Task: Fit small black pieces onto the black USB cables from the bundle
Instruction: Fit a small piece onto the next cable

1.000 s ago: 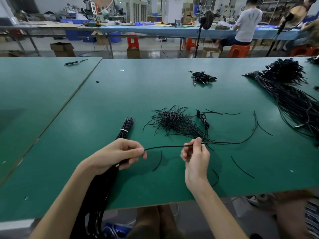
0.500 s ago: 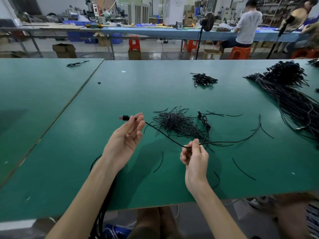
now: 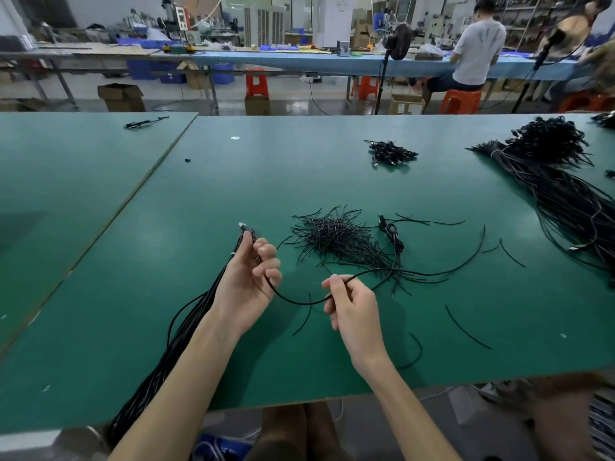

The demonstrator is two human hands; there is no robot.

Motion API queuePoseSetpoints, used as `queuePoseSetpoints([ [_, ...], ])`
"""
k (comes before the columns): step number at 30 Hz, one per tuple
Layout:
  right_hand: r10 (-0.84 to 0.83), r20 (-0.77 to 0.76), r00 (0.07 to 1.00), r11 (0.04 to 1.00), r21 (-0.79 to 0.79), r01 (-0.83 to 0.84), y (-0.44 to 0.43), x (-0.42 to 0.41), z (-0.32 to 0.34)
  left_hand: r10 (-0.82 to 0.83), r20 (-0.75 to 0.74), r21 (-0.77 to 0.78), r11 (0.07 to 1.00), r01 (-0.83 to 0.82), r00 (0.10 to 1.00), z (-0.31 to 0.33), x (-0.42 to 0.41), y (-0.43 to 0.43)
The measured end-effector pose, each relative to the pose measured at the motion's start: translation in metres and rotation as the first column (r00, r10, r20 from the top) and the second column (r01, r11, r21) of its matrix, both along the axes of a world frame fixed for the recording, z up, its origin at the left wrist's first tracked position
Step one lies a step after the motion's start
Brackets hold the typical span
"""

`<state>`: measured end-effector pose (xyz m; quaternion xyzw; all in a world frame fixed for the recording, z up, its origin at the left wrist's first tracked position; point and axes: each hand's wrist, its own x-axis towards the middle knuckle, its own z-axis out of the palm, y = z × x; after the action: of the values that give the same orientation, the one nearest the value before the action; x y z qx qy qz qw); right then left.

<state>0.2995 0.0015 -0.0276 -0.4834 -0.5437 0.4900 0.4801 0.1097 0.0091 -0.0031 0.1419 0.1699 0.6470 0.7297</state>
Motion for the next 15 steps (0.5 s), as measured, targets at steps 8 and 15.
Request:
queuePoseSetpoints([
  [8, -0.068, -0.12, 0.99, 0.997, -0.033, 0.065, 0.0023, 0.0033, -0.0017, 0.309, 0.014, -0.038, 0.95, -0.309, 0.951, 0.0042, -0.0006, 0.0024],
  [15, -0.064, -0.137, 0.988, 0.997, -0.047, 0.058, 0.0014, 0.0027, -0.0009, 0.338, -0.007, 0.055, 0.94, -0.337, 0.941, 0.0006, -0.0025, 0.003],
])
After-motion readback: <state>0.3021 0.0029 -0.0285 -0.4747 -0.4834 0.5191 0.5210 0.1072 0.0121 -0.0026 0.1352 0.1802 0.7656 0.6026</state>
